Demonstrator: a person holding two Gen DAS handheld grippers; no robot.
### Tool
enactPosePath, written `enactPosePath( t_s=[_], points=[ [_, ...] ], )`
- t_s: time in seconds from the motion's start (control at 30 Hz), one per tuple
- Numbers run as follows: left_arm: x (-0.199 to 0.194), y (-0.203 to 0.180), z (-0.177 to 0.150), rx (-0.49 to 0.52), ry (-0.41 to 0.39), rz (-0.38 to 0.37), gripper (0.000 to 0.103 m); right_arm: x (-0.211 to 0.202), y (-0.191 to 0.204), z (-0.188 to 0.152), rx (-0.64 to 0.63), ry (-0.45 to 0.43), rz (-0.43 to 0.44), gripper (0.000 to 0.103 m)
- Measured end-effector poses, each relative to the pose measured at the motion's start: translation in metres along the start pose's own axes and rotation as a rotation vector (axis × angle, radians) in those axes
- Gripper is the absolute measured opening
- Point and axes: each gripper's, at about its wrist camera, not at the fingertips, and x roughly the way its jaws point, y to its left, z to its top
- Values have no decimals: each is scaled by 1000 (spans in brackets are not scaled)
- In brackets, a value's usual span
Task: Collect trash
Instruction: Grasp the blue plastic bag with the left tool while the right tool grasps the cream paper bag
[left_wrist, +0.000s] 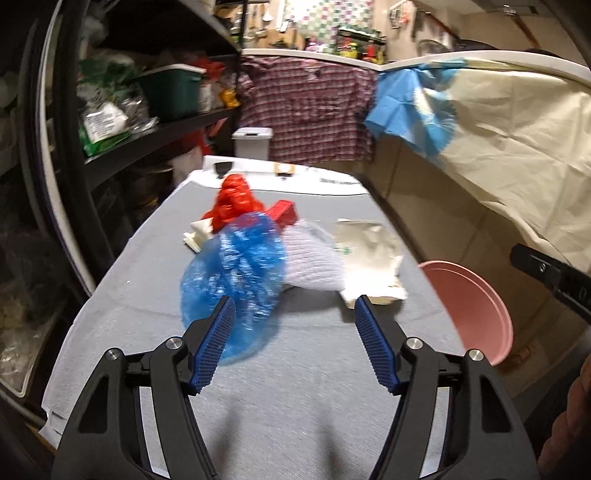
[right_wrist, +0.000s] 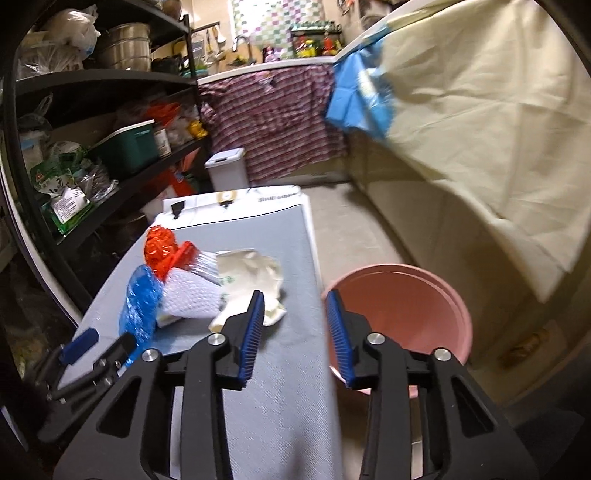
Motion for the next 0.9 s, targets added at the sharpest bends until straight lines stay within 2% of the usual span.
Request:
enactPosePath(
  t_s=[0.13, 0.3, 0.47, 0.6, 0.7, 0.8, 0.83, 0.9],
  points=[
    [20, 14, -2, -33, 36, 54, 66, 38, 6, 0, 41, 66, 41, 35],
    [41, 28, -5, -62, 76, 90, 66, 88, 5, -14, 163, 216, 137, 36],
    [56, 28, -9, -52, 105, 98, 66, 125, 0, -31, 313, 339, 251, 45],
    [67, 29, -11, -46, 127, 102, 66, 143, 0, -40, 380, 392, 287, 46],
    [73, 31, -11, -51, 140, 102, 66, 150, 1, -41, 400, 398, 294, 45],
    [78, 34, -10, -60, 152, 106, 66, 153, 1, -39, 395, 398, 286, 35],
    [79, 34, -10, -61, 154, 108, 65, 153, 1, -39, 392, 398, 283, 28],
    [81, 35, -11, -62, 163, 110, 59, 152, -2, -39, 394, 394, 277, 17]
  ],
)
